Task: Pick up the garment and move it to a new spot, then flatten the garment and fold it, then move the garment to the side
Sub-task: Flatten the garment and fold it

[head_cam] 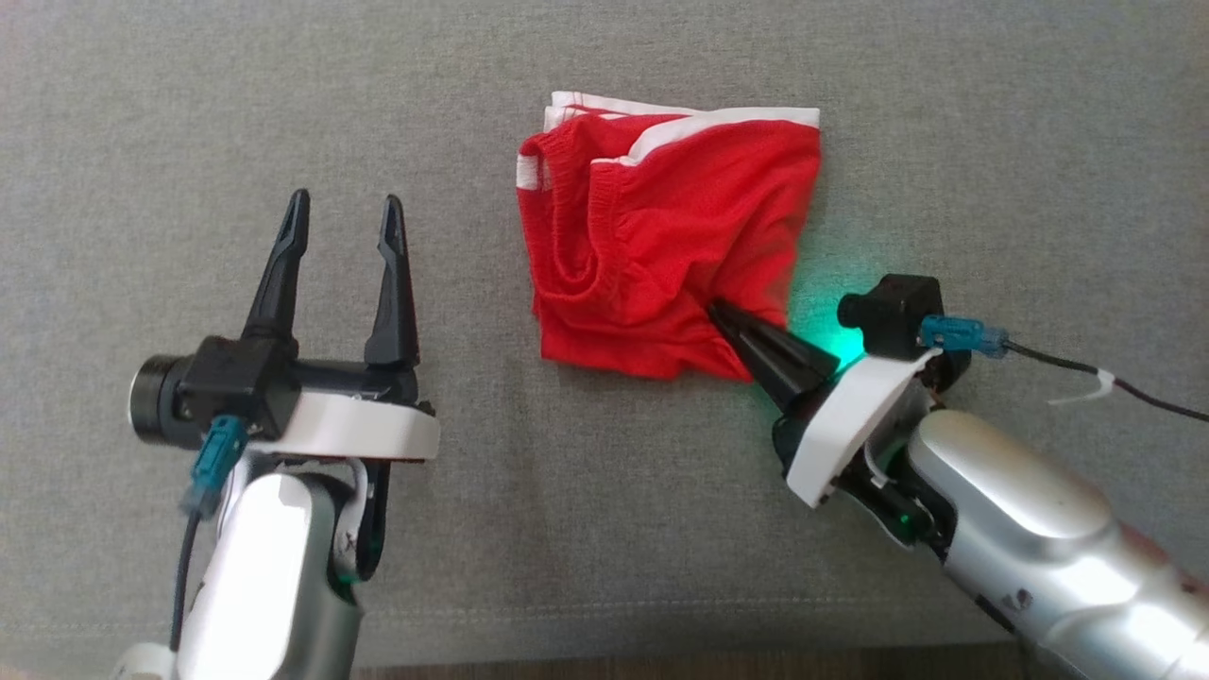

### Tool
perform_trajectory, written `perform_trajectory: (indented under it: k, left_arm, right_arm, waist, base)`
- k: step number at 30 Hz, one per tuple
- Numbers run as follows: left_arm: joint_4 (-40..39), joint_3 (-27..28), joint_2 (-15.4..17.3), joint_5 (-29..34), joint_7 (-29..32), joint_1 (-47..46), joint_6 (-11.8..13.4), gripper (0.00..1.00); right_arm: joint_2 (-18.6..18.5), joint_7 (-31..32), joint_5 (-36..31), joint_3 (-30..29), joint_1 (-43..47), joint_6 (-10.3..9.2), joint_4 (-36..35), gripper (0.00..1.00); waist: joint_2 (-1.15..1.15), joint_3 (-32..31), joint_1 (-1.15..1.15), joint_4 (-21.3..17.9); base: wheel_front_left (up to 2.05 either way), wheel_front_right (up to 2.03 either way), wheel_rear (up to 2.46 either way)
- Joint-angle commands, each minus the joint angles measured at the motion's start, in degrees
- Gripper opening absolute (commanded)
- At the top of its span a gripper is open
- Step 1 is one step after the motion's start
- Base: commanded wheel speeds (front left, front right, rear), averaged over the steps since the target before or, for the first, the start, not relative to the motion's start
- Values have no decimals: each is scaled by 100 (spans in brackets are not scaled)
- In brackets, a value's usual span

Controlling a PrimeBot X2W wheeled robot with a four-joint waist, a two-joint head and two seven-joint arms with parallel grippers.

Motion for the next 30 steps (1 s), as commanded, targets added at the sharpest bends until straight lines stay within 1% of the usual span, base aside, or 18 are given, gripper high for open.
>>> perform_trajectory:
  k: [1,7,14,19,23,27,30]
  left_arm:
    - [-193,193,39,18,-29,-47,-1,100]
    - [-205,210,30,12,-29,-42,-16,100]
    - [-198,245,20,12,-29,-31,-14,100]
    - [-197,294,20,24,-29,7,-7,100]
    - [-190,322,21,34,-29,38,-13,100]
    - [-184,333,20,38,-29,50,-19,100]
    - [-166,349,21,44,-29,68,-21,100]
  right_arm:
    - [-75,147,123,214,624,-4,36,0]
    - [-209,464,357,102,825,-4,-164,0]
    - [-324,842,504,-337,1267,-4,-396,0]
    - [-347,1030,410,-814,1678,-4,-627,0]
    - [-336,1213,214,-1174,1959,-4,-840,0]
    - [-292,1278,42,-1462,2145,-4,-1038,0]
    - [-234,1259,-126,-1733,2322,-4,-1364,0]
  waist:
    - [0,-3,0,-7]
    - [0,16,0,-39]
    - [0,-6,0,-57]
    - [0,-54,0,-100]
    - [0,-94,0,-140]
    - [0,-116,0,-163]
    - [0,-167,0,-189]
  base:
    - [0,0,0]
    - [0,0,0]
    - [0,0,0]
    - [0,0,0]
    - [0,0,0]
    - [0,0,0]
    - [0,0,0]
